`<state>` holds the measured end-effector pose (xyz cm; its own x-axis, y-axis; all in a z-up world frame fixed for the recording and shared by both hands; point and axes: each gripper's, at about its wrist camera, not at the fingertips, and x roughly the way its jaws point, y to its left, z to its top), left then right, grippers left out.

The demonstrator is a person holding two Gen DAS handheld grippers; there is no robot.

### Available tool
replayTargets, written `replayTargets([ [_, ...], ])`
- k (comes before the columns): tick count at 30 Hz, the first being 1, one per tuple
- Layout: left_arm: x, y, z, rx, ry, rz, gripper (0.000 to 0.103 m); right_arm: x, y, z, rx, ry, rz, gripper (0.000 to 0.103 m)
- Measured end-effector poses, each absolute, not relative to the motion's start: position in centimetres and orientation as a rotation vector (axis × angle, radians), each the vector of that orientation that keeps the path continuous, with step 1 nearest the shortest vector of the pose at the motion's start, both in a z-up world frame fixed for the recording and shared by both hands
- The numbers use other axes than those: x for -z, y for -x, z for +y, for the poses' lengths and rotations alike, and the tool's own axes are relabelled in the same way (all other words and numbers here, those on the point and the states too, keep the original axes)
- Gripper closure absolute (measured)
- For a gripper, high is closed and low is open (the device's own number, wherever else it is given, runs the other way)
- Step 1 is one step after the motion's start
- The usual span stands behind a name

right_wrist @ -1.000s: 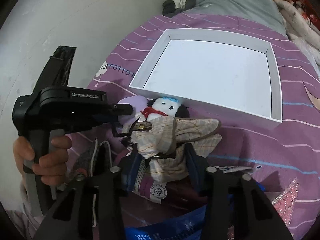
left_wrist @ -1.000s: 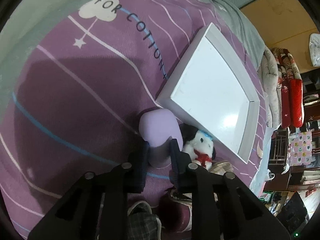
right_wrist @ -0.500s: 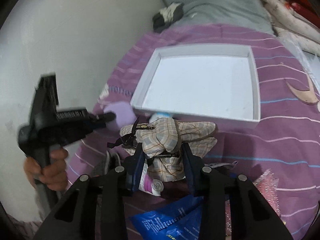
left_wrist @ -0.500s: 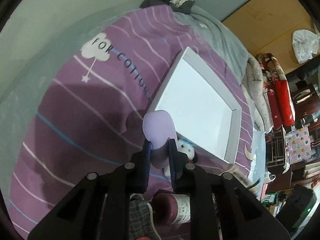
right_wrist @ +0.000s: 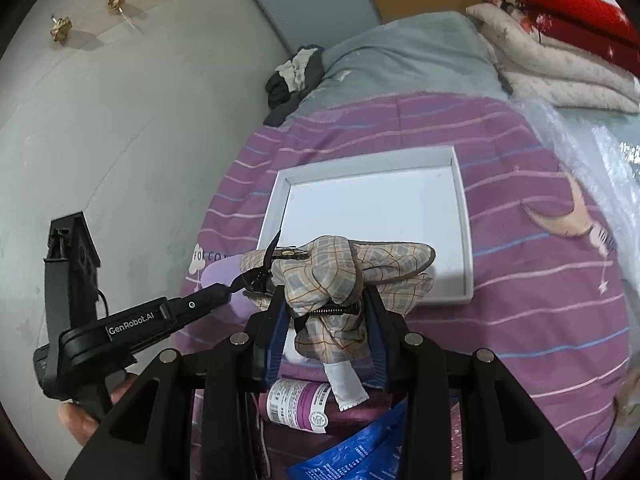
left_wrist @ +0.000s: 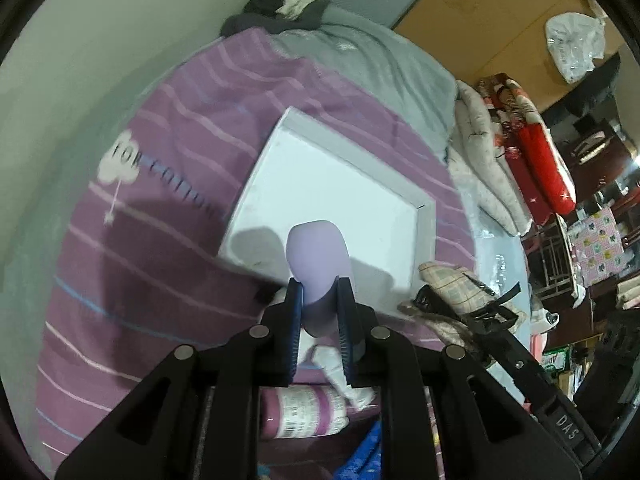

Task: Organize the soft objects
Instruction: 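Place the lavender pillow in the box with left tool while right tool places plaid bag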

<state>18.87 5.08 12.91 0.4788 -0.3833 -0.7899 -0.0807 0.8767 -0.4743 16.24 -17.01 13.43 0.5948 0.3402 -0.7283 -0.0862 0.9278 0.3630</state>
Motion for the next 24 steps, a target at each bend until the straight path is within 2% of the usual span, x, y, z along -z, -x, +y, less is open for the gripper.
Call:
replayTargets([
  [5, -13.1, -21.1, 4.7, 0.156, 0.496, 1.027, 0.085, -15.1, -17.8, -18.4, -0.227, -0.316, 0.838, 0.067],
  [10, -10.1, -22.8, 4.2, 0.23, 0.528, 1.025, 0.085, -11.8, -19.5, -20.3, -0.207, -0.502, 0.789, 0.067],
  [19, -4.7, -25.3, 3.0, 0.245, 0.468, 1.079, 0.085, -6.8, -20.5, -19.3, -0.163, -0.396, 0.668, 0.067],
  [24, -3.7, -25.5, 4.2, 0.169, 0.485, 1.095, 0.085, -4.9, -21.2, -18.3, -0.129, -0.338, 0.695, 0.067],
])
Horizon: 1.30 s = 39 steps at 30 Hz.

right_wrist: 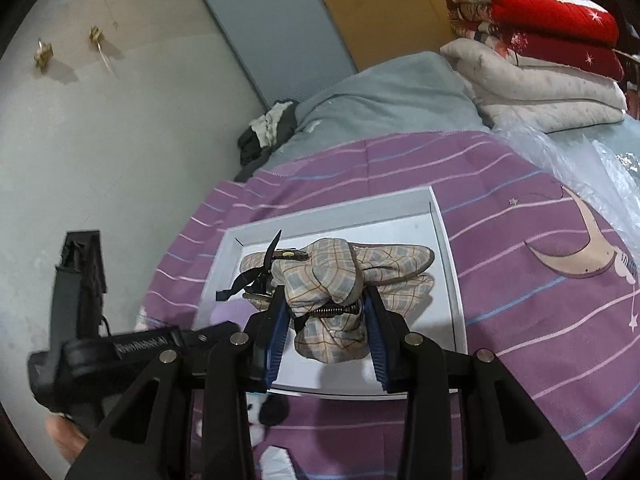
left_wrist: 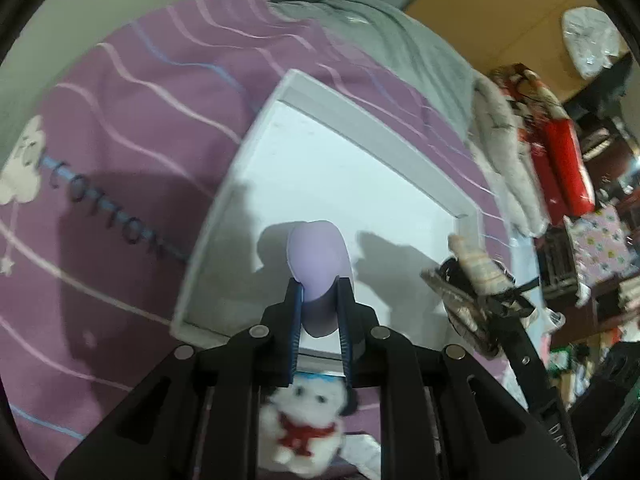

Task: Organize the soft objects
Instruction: 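Place the lavender pillow in the box with left tool while right tool places plaid bag, then grasp the white plush dog with left tool while right tool grasps the white pad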

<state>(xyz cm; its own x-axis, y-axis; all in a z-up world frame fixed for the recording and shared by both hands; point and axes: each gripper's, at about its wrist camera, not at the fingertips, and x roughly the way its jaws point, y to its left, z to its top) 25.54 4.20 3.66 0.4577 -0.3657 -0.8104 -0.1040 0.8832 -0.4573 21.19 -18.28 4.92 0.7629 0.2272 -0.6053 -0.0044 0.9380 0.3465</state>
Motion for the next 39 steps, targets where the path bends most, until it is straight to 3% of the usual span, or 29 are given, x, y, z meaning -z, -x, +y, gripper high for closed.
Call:
replayTargets([
  [19, -1.9, -24.5, 5.2, -0.026, 0.498, 1.143, 0.083, 0.2, -23.4, -17.1, 0.007, -0.252, 1.021, 0.064],
  [27, -1.7, -24.6, 6.0, 0.003, 0.568, 1.138, 0.081, 0.2, -23.0, -16.5, -0.001, -0.185, 1.04, 0.062],
  [30, -2.3, -24.2, 6.3, 0.018, 0.586, 1.136, 0.075, -0.7, -22.4, -15.9, -0.025, -0.136, 1.05, 0.053],
  [32, -2.8, -23.8, 6.5, 0.046, 0.603, 1.126, 0.064, -1.3, -22.2, -15.8, -0.041, -0.155, 1.052, 0.041],
  [35, -3.8, -23.3, 6.6, 0.088, 0.608, 1.119, 0.046, -2.2, -21.8, -16.1, -0.072, -0.211, 1.041, 0.04],
  [39, -4.9, -22.5, 6.2, 0.077, 0.513, 1.134, 0.041, -3.1, -21.4, -16.1, -0.077, -0.212, 1.023, 0.04],
])
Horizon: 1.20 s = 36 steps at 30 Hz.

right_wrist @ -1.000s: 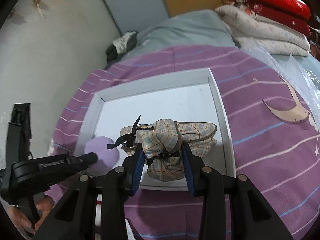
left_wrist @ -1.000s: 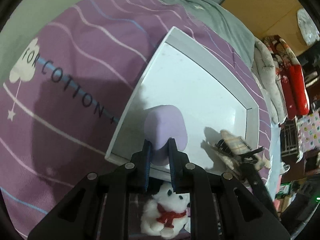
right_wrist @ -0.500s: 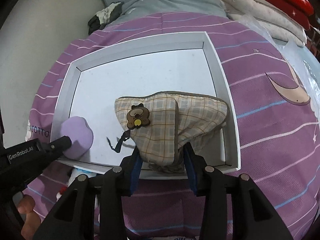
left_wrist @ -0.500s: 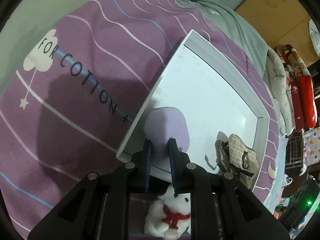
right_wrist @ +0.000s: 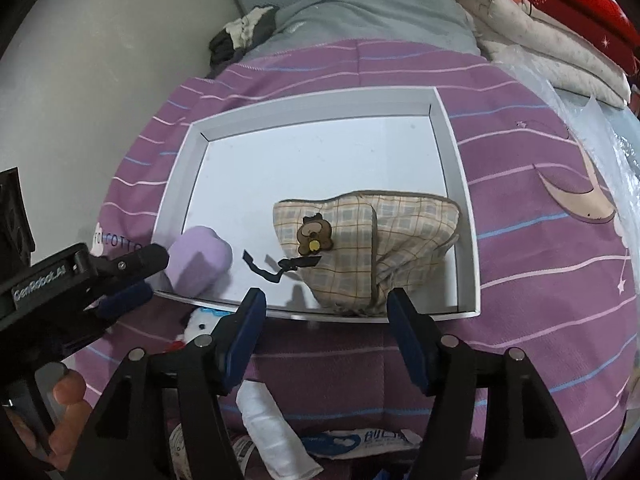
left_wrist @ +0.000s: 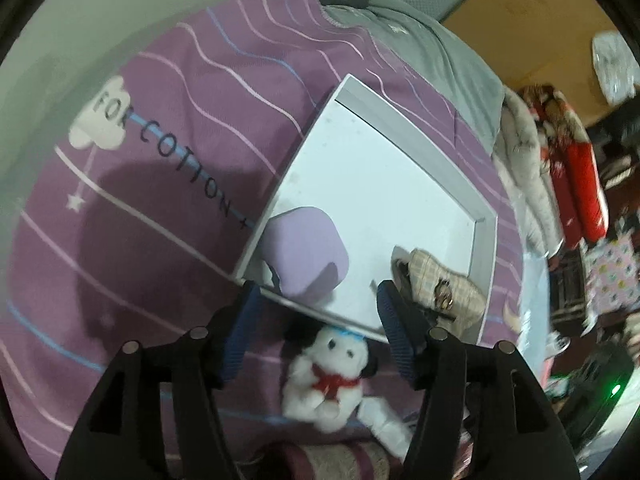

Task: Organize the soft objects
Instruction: 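Grasp the white plush dog with left tool while right tool grasps the white pad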

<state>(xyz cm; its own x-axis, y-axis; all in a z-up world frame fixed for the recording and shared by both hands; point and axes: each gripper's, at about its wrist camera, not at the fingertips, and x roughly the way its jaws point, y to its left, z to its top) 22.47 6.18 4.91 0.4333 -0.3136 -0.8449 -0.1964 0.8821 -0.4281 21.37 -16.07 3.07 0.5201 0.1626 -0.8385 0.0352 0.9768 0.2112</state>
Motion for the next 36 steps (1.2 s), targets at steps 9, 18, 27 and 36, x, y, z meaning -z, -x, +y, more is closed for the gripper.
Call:
replayTargets([
  [9, -5.2, -22.0, 3.8, 0.146, 0.347, 1.213, 0.041, -3.8, -20.6, -16.6, -0.125, -0.232, 1.067, 0.041],
  [18, -5.0, -20.7, 2.0, 0.192, 0.201, 1.265, 0.047, -6.0, -18.5, -17.2, -0.264, -0.179, 1.009, 0.048],
  [27, -3.5, -20.0, 1.2, 0.271, 0.135, 1.333, 0.052, -4.3, -18.6, -17.2, -0.318, -0.174, 1.086, 0.048],
  [36, -2.4, -19.8, 0.4, 0.284, 0.07, 1.339, 0.063, -3.0, -18.2, -14.5, -0.437, -0.106, 1.173, 0.051],
])
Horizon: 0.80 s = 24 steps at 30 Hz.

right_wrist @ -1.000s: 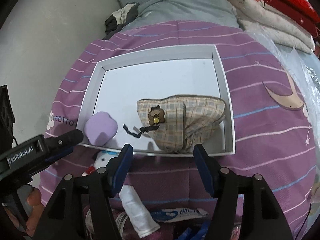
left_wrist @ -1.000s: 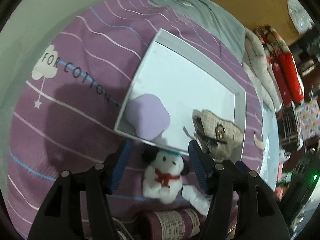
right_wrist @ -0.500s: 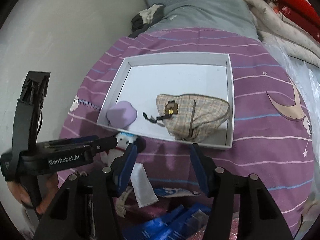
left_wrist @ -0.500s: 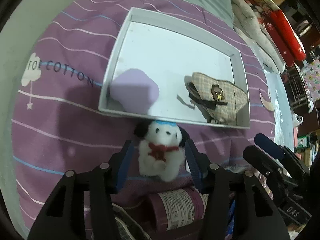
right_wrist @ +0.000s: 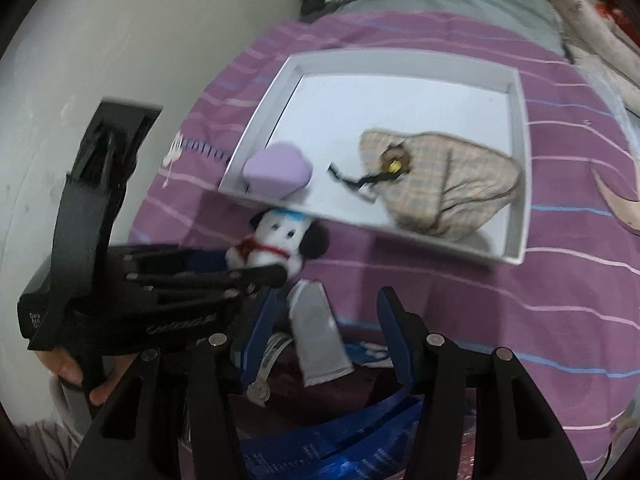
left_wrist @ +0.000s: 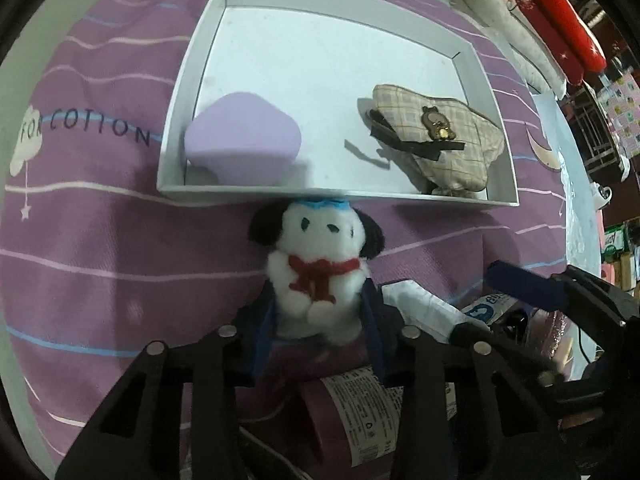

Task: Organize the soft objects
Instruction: 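Grasp the white plush dog with left tool while right tool grasps the white pad, then carry the plush dog over the box with left tool while right tool carries the pad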

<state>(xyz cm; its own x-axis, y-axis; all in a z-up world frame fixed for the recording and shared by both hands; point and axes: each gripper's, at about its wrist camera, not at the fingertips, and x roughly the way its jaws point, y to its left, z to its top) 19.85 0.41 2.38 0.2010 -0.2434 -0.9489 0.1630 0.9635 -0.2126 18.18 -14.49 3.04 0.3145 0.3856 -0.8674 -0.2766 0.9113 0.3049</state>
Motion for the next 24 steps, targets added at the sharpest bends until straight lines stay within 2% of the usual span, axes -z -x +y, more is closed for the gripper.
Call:
replayTargets([
  [7, -4.2, -19.3, 1.7, 0.238, 0.067, 1.275, 0.065, -2.4, -18.4, -14.1, -0.478, -0.111, 1.192, 0.06],
  [15, -5.1, -19.2, 3.1, 0.205, 0.089, 1.25, 0.065, -0.4, -19.3, -13.2, -0.466, -0.074, 1.27, 0.061],
  [18, -5.7, -18.9, 3.7, 0.212, 0.116, 1.232, 0.065, -0.2, -19.3, -13.2, -0.462, -0.062, 1.27, 0.07],
  [20, -6.4, -18.5, 4.1, 0.224, 0.133, 1.204, 0.065, -0.2, -19.4, -13.3, -0.466, -0.069, 1.264, 0.082],
  [24, -7.2, -18.2, 4.3, 0.23, 0.149, 1.164, 0.065, -0.7, -19.4, -14.0, -0.468, -0.107, 1.234, 0.085],
])
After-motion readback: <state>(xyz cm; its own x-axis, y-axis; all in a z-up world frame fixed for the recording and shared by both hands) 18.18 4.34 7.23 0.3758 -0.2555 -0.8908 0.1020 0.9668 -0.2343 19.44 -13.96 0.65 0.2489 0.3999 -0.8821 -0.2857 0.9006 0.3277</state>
